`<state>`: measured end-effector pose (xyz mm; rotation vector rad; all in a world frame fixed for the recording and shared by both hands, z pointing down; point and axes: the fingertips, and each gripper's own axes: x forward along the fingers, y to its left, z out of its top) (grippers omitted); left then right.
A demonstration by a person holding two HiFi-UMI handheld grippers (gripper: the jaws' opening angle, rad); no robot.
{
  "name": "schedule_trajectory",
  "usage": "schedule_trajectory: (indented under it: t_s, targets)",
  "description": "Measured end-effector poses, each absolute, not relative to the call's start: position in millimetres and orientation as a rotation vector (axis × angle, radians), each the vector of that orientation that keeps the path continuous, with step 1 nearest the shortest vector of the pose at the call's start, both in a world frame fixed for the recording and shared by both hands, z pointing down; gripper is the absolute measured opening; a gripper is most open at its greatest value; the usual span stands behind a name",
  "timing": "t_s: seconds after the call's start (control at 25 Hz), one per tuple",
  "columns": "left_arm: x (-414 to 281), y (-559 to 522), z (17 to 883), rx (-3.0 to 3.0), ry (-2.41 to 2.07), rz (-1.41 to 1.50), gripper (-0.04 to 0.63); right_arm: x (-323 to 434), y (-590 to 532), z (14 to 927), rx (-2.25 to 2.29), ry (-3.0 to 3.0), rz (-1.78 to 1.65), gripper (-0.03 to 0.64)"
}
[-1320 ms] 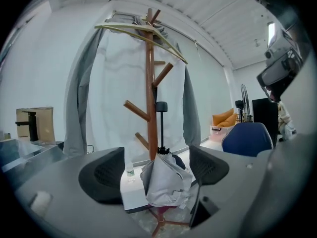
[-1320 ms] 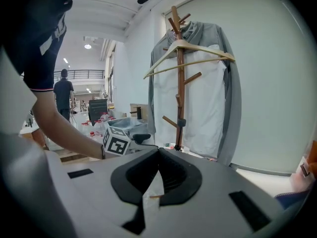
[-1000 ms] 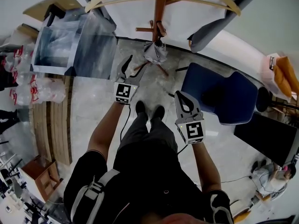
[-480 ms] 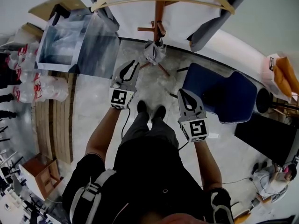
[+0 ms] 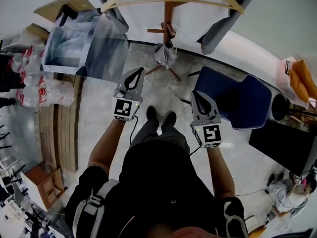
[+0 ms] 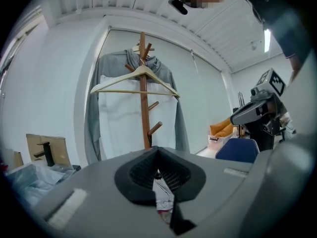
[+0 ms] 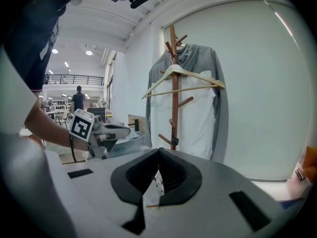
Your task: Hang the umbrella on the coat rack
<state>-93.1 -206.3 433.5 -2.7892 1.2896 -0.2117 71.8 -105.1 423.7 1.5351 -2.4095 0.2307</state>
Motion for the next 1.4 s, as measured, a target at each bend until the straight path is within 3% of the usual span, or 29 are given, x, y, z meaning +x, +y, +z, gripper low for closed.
schedule_trajectory:
  t_s: [1.4]
  targets:
    - [-148, -145, 335, -2.669, 1.506, -0.188, -0.002, 96, -96, 352, 1.742, -2.342, 0.049, -0.003]
